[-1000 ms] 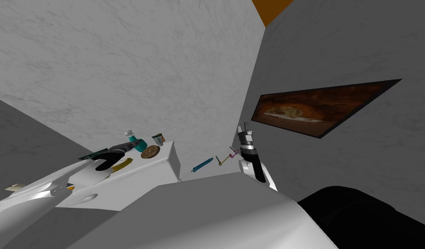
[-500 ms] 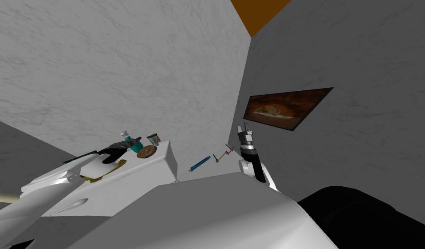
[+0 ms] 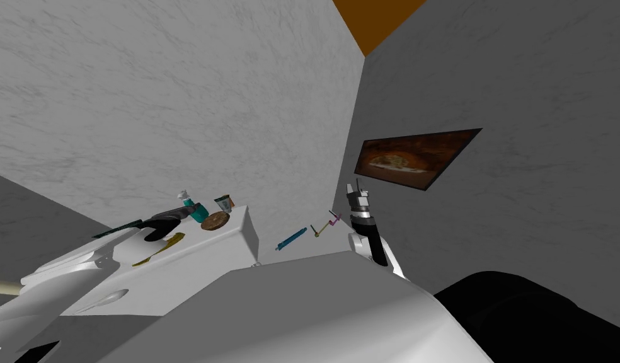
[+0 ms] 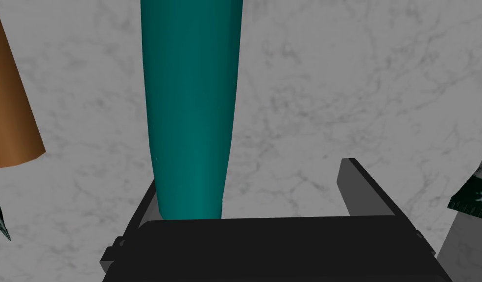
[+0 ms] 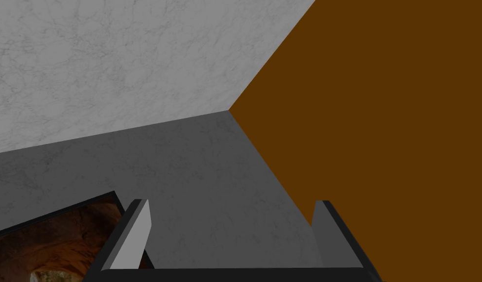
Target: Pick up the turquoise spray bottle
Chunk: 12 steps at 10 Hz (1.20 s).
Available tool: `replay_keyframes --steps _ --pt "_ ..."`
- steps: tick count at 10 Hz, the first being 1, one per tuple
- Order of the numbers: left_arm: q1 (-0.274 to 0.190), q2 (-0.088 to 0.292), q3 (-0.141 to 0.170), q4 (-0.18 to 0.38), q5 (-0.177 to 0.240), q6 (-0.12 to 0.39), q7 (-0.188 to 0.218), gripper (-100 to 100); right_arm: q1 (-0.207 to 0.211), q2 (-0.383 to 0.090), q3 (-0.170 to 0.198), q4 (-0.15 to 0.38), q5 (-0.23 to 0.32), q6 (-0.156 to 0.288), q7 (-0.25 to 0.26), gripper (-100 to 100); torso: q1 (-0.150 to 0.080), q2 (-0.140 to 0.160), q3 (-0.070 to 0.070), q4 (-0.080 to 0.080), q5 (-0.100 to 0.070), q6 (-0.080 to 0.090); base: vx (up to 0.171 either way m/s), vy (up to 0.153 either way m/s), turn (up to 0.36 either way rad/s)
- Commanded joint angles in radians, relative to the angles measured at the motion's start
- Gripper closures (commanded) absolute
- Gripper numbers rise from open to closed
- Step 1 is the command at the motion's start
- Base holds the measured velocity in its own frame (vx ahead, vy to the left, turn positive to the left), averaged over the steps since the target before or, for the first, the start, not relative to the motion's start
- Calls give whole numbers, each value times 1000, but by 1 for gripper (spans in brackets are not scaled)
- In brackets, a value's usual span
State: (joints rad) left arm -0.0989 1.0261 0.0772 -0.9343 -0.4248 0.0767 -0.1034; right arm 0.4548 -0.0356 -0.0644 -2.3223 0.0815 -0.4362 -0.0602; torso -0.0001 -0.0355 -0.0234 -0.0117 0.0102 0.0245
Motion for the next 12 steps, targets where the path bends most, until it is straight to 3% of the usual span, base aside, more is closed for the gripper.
replay_keyframes --steps 1,3,4,8,9,10,11,12 --pt "-12 18 28 -24 3 1 13 -100 0 0 0 0 0 0 0 0 0 0 0 0 0 0 -74 24 199" --pt "-19 10 25 -9 -3 -6 6 -100 0 0 0 0 0 0 0 0 1 6 4 2 -1 -2 -36 2 21" --pt "-19 11 26 -11 -2 -5 8 100 0 0 0 0 0 0 0 0 0 5 3 2 -1 -2 0 0 0" --pt "-18 13 27 -9 -3 -2 6 100 0 0 0 0 0 0 0 0 0 1 1 1 0 1 -1 1 7" --pt "-18 13 27 -9 -3 -1 6 0 0 0 0 0 0 0 0 0 1 1 1 1 0 1 0 0 0" --pt "0 0 0 0 0 0 0 100 0 0 0 0 0 0 0 0 1 1 1 1 0 1 46 -18 -162" --pt "1 17 9 -13 6 4 7 100 0 0 0 0 0 0 0 0 0 -2 -1 0 2 4 27 -11 -51" --pt "3 16 5 -13 7 6 7 0 0 0 0 0 0 0 0 0 0 -2 -1 0 1 2 0 0 0"
